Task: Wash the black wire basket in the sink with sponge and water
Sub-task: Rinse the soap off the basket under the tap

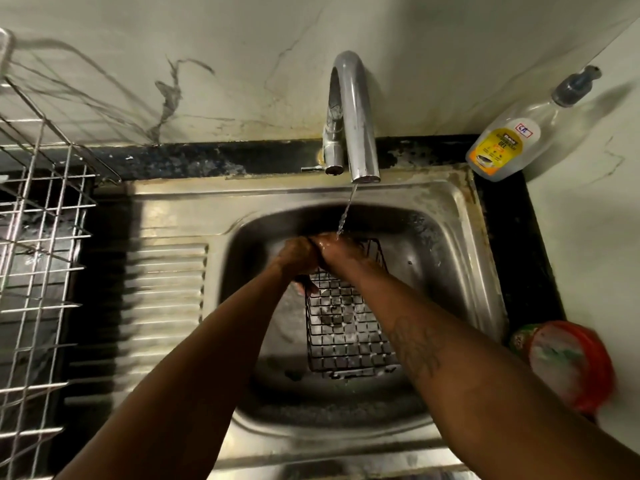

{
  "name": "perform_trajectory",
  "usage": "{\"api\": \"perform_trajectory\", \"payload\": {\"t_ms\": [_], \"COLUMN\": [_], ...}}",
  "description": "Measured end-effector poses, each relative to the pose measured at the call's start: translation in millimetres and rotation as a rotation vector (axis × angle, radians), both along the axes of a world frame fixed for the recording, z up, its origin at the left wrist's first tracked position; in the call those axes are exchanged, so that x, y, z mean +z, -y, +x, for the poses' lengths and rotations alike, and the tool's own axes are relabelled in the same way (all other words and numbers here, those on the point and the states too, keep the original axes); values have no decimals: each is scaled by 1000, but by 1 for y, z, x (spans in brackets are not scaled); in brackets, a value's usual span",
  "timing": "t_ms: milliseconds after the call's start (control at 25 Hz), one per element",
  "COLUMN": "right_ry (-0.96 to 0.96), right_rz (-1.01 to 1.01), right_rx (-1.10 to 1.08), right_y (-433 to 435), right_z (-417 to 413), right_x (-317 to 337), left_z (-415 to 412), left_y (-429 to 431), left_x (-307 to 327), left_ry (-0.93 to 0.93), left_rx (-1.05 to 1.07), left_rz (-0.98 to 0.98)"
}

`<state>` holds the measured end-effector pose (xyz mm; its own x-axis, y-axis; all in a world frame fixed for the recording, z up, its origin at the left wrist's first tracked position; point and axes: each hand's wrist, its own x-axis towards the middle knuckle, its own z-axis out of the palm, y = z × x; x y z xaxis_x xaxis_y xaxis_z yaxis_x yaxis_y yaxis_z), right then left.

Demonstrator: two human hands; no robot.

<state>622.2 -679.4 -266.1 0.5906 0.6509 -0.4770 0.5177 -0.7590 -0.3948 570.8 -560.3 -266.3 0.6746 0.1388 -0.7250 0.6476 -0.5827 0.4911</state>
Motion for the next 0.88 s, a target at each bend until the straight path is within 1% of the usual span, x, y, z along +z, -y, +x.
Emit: {"api": "perform_trajectory", "payload": {"t_ms": [40,120,200,240,280,320,360,400,440,480,560,600,680,760,800,840,880], "right_ry": [16,-50,-95,-83,-62,-53,-49,-40,-64,-91,-157,-162,-158,-106,-63,-4,-5], "right_rz": [-30,-92,-113,-106,-85,-68,-24,-2,29,13,13,15,41,8,-32,-37,-19], "right_rx": [-9,-169,-256,-272,-281,-291,-292,-249,-207,-150,-68,-46,-92,-174,-185,-167,-156], "right_y": [4,19,28,27,22,18,15,11,6,1,-3,-3,1,14,21,25,25], "right_z": [3,15,21,21,19,18,19,18,12,7,1,2,9,20,23,21,17], "right_x": [-1,-13,-19,-19,-23,-27,-30,-30,-21,-13,1,2,-1,-6,-7,-5,-2], "left_z": [0,-1,-3,-4,-4,-7,-9,-11,-14,-15,-15,-16,-18,-18,-17,-16,-17], "left_y": [-3,-5,-6,-7,-7,-7,-8,-9,-10,-9,-12,-18,-32,-32,-29,-24,-21], "left_x": [-3,-8,-6,-9,-7,1,1,1,-5,-8,-12,-16,-19,-17,-18,-17,-22], "left_ry": [-29,-73,-78,-52,-20,-39,-48,-29,20,110,275,280,227,235,278,267,295], "left_rx": [103,85,72,92,72,55,-29,-107,-192,-253,-260,-315,-418,-399,-386,-393,-429], "left_rz": [-1,101,147,147,177,215,285,366,411,410,344,290,242,268,266,264,276]}}
